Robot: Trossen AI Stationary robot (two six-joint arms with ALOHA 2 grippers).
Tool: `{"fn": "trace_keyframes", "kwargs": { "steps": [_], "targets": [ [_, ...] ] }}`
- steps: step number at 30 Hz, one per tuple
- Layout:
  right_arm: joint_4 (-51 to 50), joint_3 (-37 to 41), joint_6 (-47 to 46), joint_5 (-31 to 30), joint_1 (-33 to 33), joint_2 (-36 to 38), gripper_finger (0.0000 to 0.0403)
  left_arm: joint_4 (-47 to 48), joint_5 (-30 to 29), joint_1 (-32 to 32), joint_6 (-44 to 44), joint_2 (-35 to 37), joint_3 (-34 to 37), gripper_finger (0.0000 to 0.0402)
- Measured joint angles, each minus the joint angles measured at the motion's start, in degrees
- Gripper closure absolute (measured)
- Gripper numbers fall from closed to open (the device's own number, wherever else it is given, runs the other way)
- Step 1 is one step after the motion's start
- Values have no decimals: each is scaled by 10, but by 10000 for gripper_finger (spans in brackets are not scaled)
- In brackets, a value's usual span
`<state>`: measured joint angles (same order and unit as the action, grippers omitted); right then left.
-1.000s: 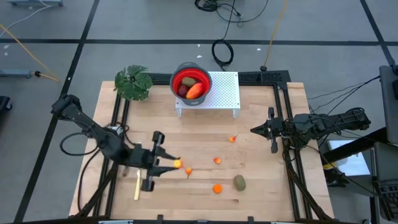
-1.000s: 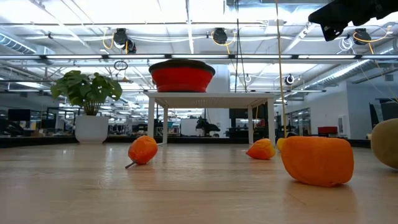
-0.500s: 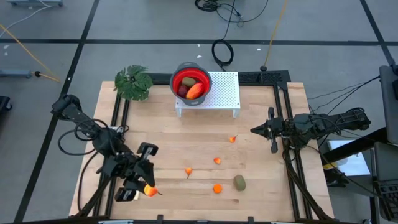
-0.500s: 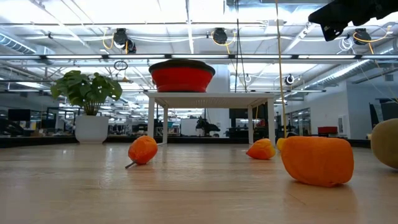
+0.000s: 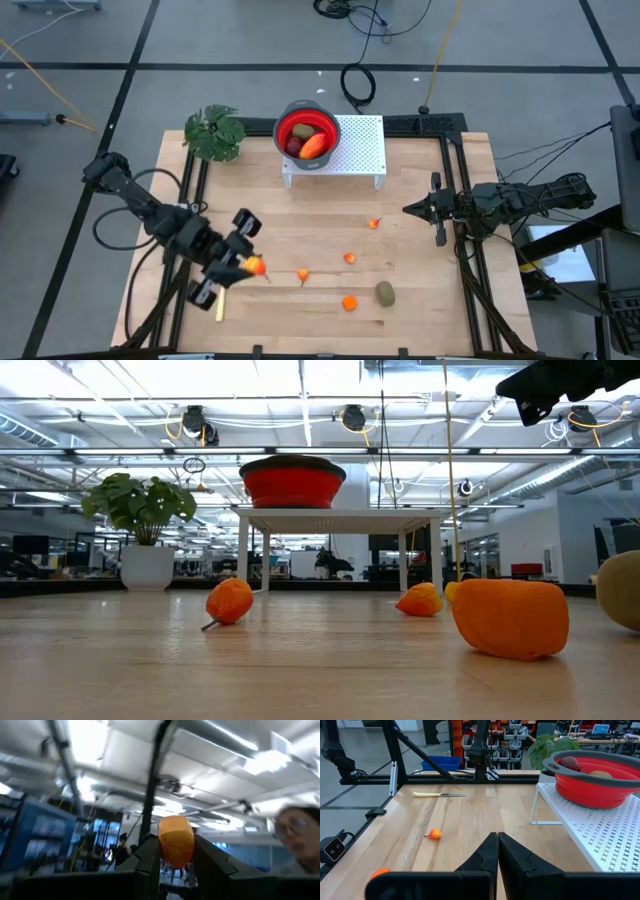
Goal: Pick & Place Fruit
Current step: Put the pear into the red strainer bowl on the shelf
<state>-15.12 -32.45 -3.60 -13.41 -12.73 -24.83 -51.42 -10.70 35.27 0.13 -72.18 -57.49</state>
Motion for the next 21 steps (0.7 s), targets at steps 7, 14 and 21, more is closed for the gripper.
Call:
{"fn": "trace_keyframes", "kwargs": {
  "steps": [7,14,21],
  "targets": [
    [0,0,0,0,0,0,399,-38,-144,0,-179,0,0,309],
    [-1,0,0,0,0,0,399,-43,-281,0,-338,0,0,309],
    [-1,0,0,0,0,0,399,-40,-303,0,-367,0,0,309]
  ]
}}
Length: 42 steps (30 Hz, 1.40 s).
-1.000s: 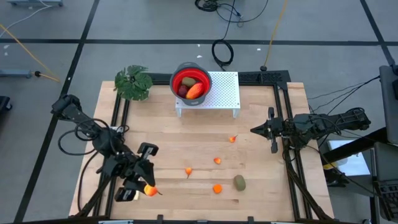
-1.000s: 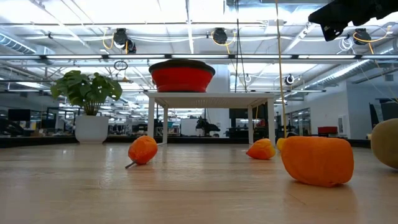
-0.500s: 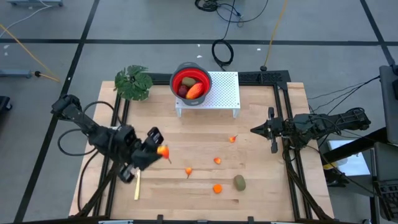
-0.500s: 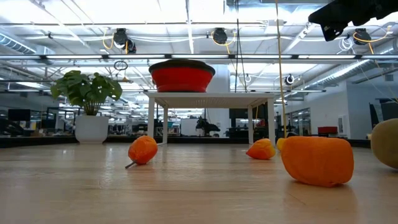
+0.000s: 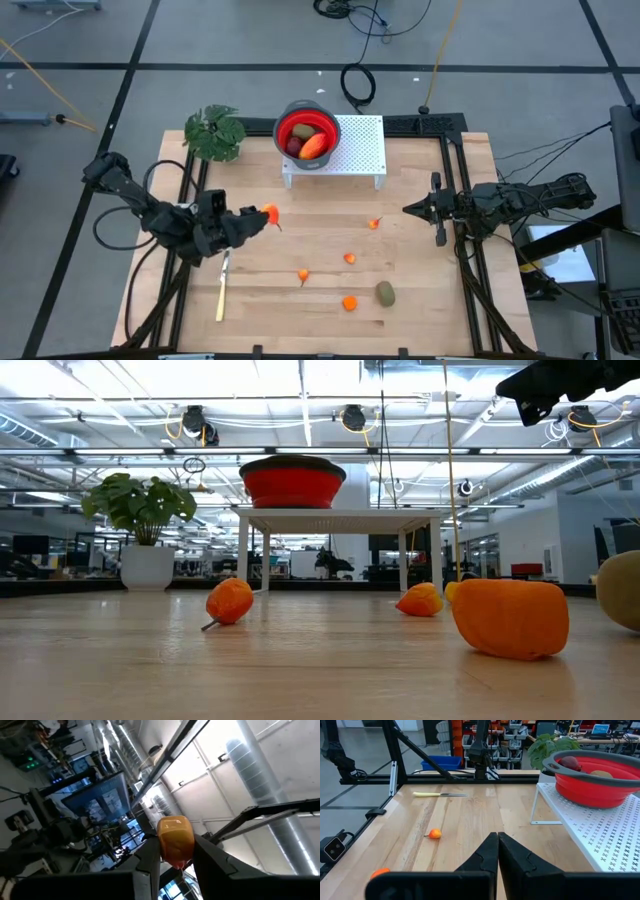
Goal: Pick & Place Fruit
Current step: Put the pear into the red strainer bowl on the shelf
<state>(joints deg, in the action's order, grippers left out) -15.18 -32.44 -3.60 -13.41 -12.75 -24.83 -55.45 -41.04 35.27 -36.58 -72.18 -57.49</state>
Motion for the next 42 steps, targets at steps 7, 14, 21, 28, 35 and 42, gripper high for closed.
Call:
{"fn": "trace_keyframes", "kwargs": {
  "steps": [7,14,21,28,35,42],
  "targets": [
    [0,0,0,0,0,0,399,147,-29,-10,-55,0,0,309],
    [0,0,0,0,0,0,399,324,66,-68,-192,0,0,309],
    [1,0,0,0,0,0,399,438,165,-162,-217,0,0,309],
    [1,0,0,0,0,0,399,476,212,-267,-95,0,0,309],
    [1,0,0,0,0,0,399,483,250,-372,70,0,0,309],
    [1,0,0,0,0,0,399,484,301,-470,174,0,0,309]
  ]
}}
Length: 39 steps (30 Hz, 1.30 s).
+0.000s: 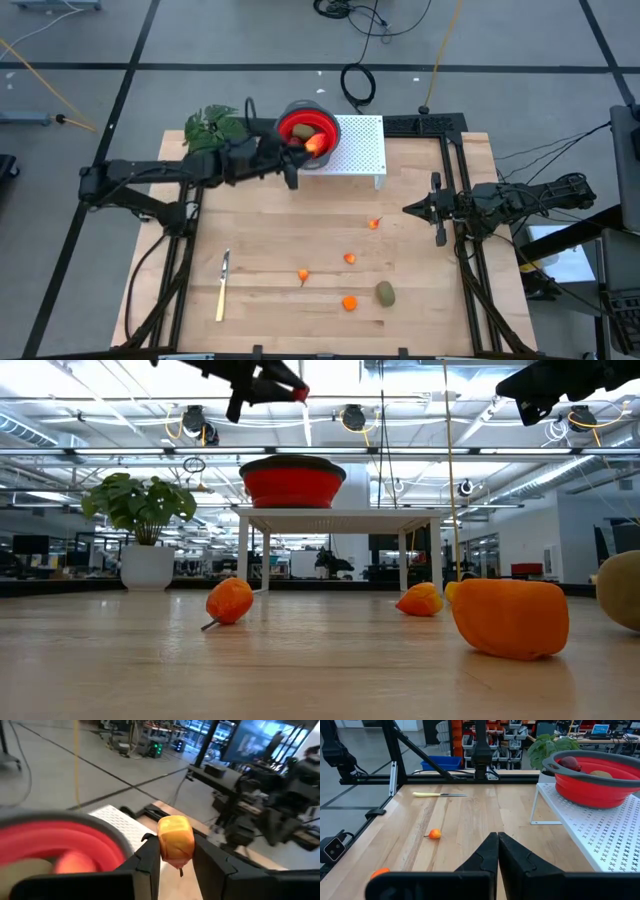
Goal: Pick & Place Fruit
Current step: Put the pear into the red strainer bowl on the shelf
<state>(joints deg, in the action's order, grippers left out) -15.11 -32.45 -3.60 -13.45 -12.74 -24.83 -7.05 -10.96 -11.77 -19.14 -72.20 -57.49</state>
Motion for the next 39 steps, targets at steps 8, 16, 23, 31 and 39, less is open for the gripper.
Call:
{"fn": "trace_keyframes", "kwargs": {
  "steps": [8,16,23,31,39],
  "targets": [
    [0,0,0,0,0,0,399,-1,57,-85,42,-5,0,309],
    [3,0,-1,-2,0,0,399,2,85,-132,93,-39,-1,309],
    [3,0,-4,-2,0,0,399,62,57,-152,164,-43,-1,309],
    [2,0,-4,-2,0,0,399,106,11,-171,186,-41,-1,309],
    [2,0,-2,-2,0,0,399,111,4,-188,174,-38,-2,309]
  ]
}}
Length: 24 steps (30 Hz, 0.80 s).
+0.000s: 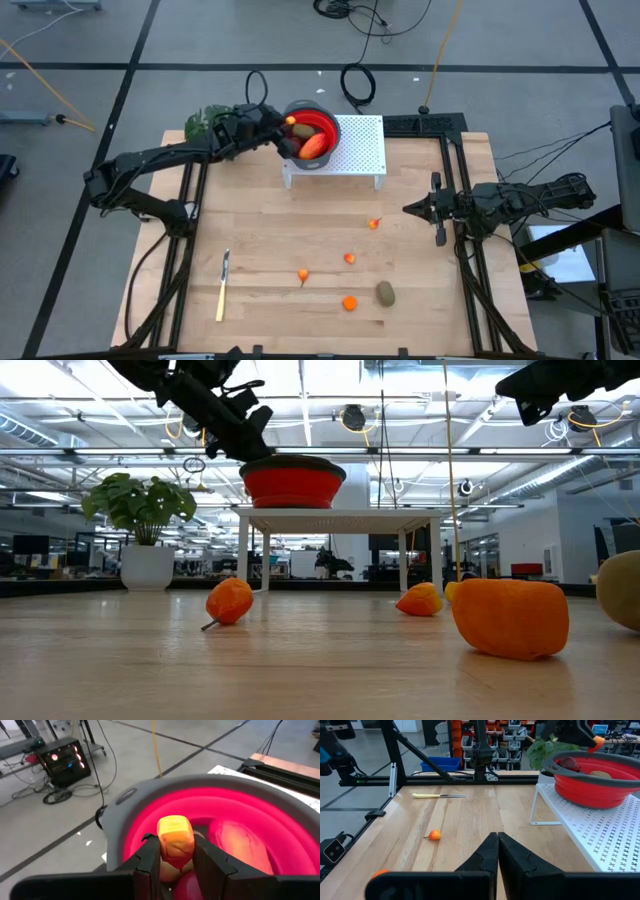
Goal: Pick & Place Fruit
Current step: Put the pear into the red strainer bowl on the shelf
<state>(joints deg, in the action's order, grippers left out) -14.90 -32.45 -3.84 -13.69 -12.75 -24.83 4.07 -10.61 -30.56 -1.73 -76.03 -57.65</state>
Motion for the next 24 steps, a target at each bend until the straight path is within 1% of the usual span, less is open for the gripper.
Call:
{"fn": "trace_keyframes", "kwargs": {
  "steps": [9,13,24],
  "targets": [
    [0,0,0,0,0,0,399,20,2,-1,0,0,0,309],
    [0,0,0,0,0,0,399,22,15,-1,-2,0,0,309],
    [0,0,0,0,0,0,399,42,15,-1,-2,0,0,308]
  ]
}}
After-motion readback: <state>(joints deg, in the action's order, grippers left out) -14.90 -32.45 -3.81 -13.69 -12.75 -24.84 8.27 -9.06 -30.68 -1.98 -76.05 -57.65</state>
